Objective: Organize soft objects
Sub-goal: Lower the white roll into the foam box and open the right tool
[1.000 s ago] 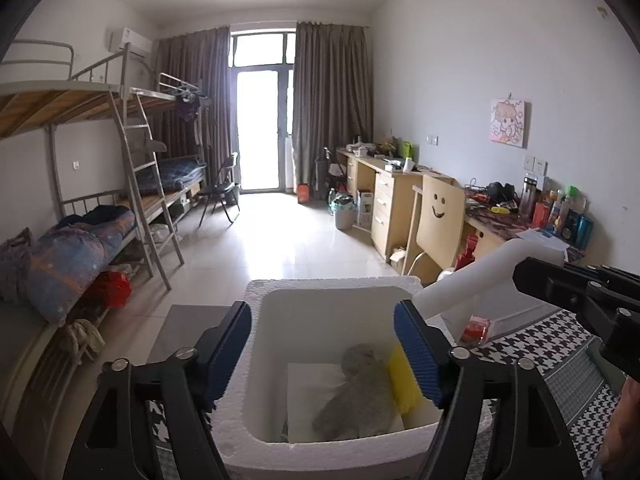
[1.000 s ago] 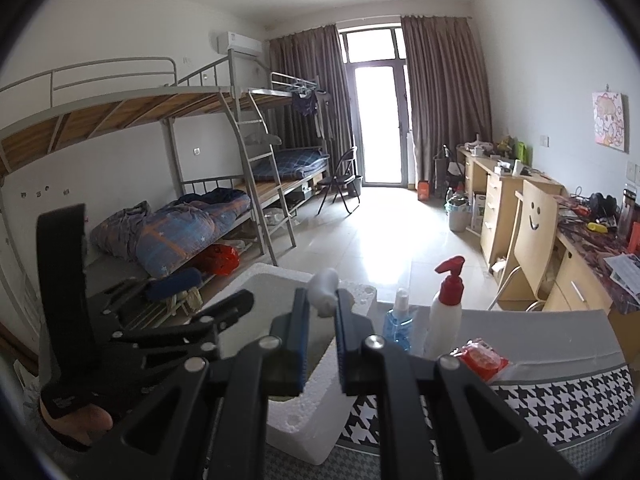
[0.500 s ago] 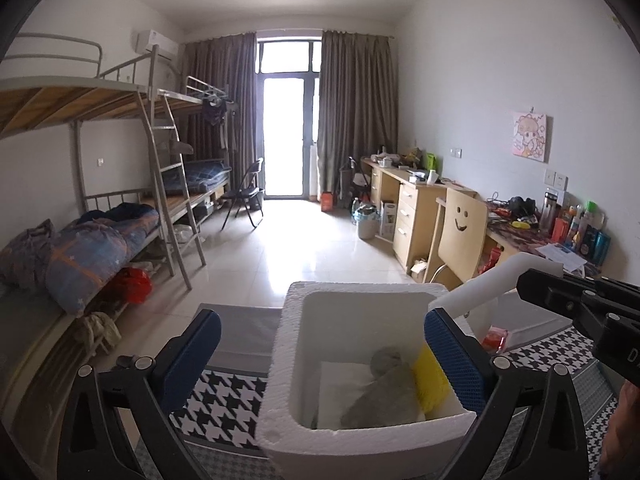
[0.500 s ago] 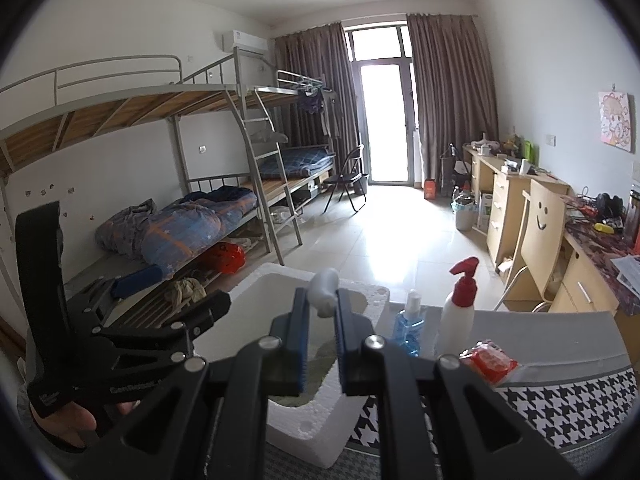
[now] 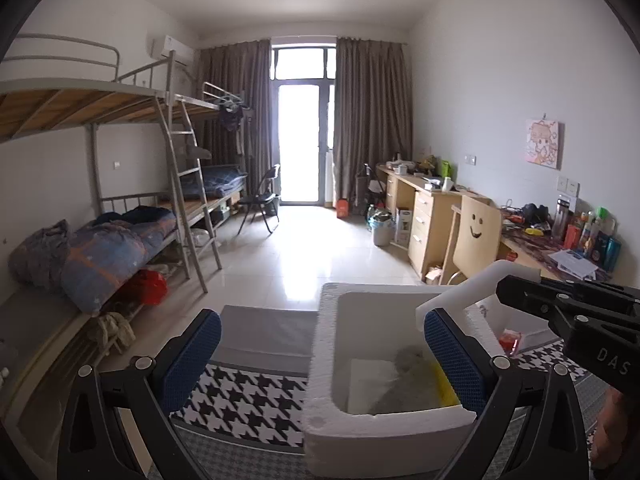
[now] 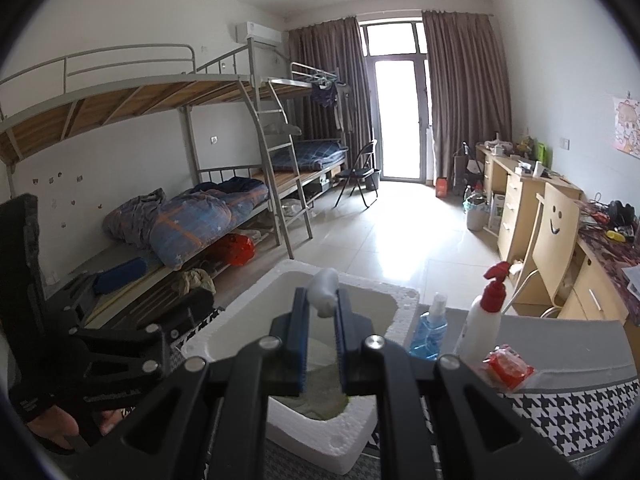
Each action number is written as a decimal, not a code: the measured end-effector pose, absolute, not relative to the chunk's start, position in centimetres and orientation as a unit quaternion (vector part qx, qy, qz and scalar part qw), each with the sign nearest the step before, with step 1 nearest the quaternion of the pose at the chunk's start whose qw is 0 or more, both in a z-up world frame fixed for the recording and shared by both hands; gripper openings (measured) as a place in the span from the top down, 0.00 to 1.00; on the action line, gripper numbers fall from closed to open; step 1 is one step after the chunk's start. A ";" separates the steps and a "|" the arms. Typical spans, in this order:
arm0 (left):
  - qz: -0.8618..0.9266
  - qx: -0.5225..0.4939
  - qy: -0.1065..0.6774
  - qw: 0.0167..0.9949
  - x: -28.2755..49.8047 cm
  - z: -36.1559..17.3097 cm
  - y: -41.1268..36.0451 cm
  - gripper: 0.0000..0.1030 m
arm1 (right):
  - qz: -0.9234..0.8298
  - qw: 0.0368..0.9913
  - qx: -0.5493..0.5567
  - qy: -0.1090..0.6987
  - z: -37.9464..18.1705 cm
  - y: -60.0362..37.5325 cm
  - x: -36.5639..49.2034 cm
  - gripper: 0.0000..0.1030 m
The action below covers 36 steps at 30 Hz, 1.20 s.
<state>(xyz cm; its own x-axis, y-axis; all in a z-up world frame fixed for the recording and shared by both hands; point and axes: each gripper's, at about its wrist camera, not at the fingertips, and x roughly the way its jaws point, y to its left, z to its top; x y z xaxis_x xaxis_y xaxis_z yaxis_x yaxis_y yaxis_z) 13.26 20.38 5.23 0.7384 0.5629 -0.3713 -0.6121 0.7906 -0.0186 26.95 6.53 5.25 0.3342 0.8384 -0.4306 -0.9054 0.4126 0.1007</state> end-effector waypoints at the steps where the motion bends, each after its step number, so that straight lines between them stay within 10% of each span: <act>1: 0.317 -0.071 0.178 0.929 13.2 5.1 20.5 0.01 | 0.536 0.813 -0.079 0.214 5.2 6.8 27.0 0.86; 22: 0.339 -0.089 0.178 0.920 11.0 4.2 22.3 0.01 | 0.540 0.798 -0.108 0.245 3.0 10.0 27.7 0.85; 28: 0.340 -0.092 0.177 0.919 11.0 4.3 22.4 0.01 | 0.526 0.800 -0.111 0.268 2.2 10.5 28.3 0.47; 36: 0.338 -0.093 0.183 0.919 11.2 4.0 22.5 0.01 | 0.523 0.803 -0.107 0.265 2.4 9.8 28.0 0.43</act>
